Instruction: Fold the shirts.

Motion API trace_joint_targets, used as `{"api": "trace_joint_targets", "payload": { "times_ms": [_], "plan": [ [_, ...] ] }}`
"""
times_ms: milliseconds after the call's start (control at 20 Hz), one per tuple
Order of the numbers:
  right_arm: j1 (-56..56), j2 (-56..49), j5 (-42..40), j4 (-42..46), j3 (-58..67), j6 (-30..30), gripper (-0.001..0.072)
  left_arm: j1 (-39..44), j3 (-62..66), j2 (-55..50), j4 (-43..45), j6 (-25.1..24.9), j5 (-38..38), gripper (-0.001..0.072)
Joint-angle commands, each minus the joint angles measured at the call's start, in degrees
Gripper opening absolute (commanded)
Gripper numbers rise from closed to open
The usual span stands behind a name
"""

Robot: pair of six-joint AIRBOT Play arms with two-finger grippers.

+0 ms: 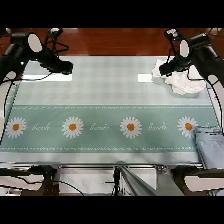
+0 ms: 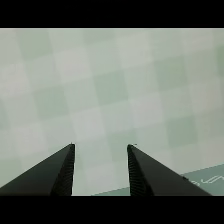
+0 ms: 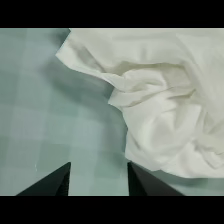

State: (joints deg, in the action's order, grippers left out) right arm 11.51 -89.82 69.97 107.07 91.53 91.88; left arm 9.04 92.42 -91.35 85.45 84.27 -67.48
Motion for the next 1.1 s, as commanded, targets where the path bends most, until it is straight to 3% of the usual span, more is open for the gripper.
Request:
{"api": "trace_joint_targets", "payload": {
  "times_ms": [0,500,600,850,1050],
  "plan": [
    [-0.02,0.04,0.39,0.0,0.07,0.0,0.0442,0.02,0.0,0.0,0.0,0.0,0.0,0.0409],
    [-0.02,0.07,3.04,0.94,0.09,-3.93,0.0444,0.02,0.02,0.07,0.02,0.0,-0.02,0.0415],
    [-0.39,0.46,2.6,1.36,0.09,-4.57,0.0603,-0.09,0.04,0.31,0.04,-0.02,-0.79,0.062],
    [-7.04,2.73,0.5,0.66,0.13,-5.53,0.0607,-1.31,0.7,0.72,7.91,-1.49,-5.18,0.0632],
    [-18.99,1.97,-2.23,-17.84,0.13,-8.76,0.0612,-4.09,0.68,0.87,6.29,1.33,-5.18,0.0631]
  ]
}}
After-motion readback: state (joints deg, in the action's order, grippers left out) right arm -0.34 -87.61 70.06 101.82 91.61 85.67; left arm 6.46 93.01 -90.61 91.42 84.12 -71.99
